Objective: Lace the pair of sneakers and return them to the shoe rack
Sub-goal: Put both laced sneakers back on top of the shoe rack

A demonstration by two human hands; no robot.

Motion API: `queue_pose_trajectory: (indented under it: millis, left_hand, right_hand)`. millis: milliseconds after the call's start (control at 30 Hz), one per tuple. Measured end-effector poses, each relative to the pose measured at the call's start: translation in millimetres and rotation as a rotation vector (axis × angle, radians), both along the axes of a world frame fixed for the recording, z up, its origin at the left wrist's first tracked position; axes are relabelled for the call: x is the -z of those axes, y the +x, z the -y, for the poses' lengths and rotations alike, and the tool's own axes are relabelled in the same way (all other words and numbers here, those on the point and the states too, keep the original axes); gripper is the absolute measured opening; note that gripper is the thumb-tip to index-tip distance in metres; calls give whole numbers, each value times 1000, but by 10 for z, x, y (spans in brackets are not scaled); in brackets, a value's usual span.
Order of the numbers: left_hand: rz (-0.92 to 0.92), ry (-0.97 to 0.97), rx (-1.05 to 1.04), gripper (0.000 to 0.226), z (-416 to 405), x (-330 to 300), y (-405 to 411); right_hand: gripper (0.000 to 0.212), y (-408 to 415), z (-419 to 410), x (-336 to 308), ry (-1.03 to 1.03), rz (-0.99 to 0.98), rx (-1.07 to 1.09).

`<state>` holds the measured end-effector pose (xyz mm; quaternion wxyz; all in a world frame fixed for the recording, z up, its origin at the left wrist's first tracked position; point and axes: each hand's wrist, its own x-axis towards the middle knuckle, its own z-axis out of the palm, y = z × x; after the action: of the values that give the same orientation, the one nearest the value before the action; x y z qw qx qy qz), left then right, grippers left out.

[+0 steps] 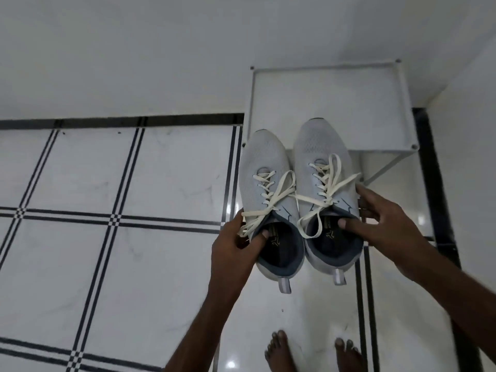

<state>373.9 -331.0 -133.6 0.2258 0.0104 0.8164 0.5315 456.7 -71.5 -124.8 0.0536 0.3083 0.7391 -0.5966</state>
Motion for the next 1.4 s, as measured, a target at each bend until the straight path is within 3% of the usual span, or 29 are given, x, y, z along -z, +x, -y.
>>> queue_pose_trajectory:
  millis: [133,333,500,733,1000,1200,1400]
  left_hand:
    - [-33,69,-18,34,-147,-822,-200]
    - [-126,91,45,30,-568,-1651,-720]
    - [-163,117,85,33,-1086,-1824,-1287]
    - [-135,78,81,31,-1923,-1337,-2206]
    - [51,-89,80,52,-2496,29,-2767]
    - [167,-188,157,54,-2597,718,-2712]
    - [211,-215,177,57,-2616,1002,-2739]
  right_hand:
    - [62,-106,-104,-904,-26,-56,30]
    - [58,-482,-406,-1697,-23,-125,85]
    - [54,-991,-892,-1843,-16,-173,123]
    - [55,-1990,-1689,-1197,-64,-135,157]
    - [43,-2612,-2306,9,-112,59,148]
    - [81,-2562,-2408,778,-165,205,172]
    - [77,-2532,-2401,993,-178,269,208]
